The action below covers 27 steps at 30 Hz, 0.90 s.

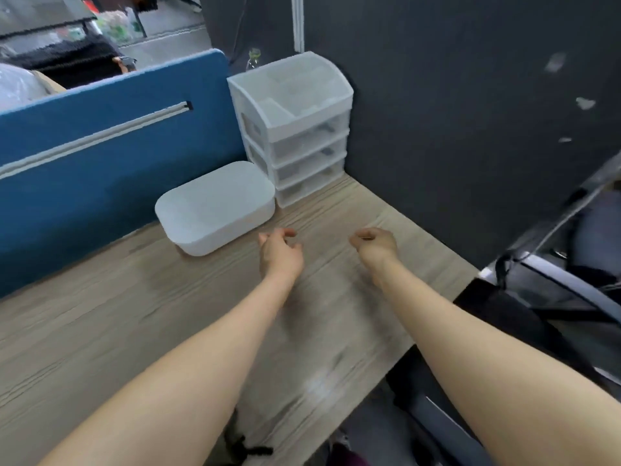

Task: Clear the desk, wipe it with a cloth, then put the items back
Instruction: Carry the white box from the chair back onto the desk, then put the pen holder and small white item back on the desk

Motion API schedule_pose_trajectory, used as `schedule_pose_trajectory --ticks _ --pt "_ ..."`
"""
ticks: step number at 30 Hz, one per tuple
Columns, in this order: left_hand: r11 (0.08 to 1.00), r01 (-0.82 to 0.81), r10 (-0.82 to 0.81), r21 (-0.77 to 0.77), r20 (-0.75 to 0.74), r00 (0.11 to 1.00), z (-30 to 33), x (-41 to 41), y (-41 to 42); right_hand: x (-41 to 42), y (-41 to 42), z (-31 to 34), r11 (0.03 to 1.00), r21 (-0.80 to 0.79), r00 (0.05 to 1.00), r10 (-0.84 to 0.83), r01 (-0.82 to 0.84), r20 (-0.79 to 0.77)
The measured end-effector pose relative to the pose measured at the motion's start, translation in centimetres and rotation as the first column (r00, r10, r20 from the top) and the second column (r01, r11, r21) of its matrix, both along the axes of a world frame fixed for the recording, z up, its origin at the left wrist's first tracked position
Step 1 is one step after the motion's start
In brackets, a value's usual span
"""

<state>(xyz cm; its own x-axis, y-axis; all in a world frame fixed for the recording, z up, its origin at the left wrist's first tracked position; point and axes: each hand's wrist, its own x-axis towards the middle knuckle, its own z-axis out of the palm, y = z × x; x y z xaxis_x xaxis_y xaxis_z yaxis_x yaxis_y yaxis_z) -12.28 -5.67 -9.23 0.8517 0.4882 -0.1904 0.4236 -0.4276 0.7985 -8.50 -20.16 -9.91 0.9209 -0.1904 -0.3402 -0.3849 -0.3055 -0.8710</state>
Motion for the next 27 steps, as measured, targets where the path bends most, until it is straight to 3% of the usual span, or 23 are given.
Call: schedule_pose_trajectory --ticks 7,15,19,27 --pt "0.937 0.348 -0.348 -0.004 -0.031 0.937 -0.8 -6.4 -11.9 -10.9 -11.4 -0.3 0.969 0.01 0.967 -0.248 0.249 -0.058" --pt "0.782 0.624 -0.621 -0.009 -0.096 0.778 -3.8 -11.0 -27.1 -19.8 -26.6 -3.5 0.836 -0.059 0.826 -0.548 0.545 -0.13" --pt "0.716 0.698 -0.691 -0.025 -0.173 0.702 -7.0 -12.9 -34.3 -22.6 -34.0 -7.3 0.774 -0.068 0.753 -0.63 0.63 -0.19" --pt "0.711 0.698 -0.66 -0.088 -0.424 0.62 -17.7 -13.8 -44.6 -23.7 -45.4 -17.5 0.735 -0.194 0.658 -0.671 0.649 -0.342"
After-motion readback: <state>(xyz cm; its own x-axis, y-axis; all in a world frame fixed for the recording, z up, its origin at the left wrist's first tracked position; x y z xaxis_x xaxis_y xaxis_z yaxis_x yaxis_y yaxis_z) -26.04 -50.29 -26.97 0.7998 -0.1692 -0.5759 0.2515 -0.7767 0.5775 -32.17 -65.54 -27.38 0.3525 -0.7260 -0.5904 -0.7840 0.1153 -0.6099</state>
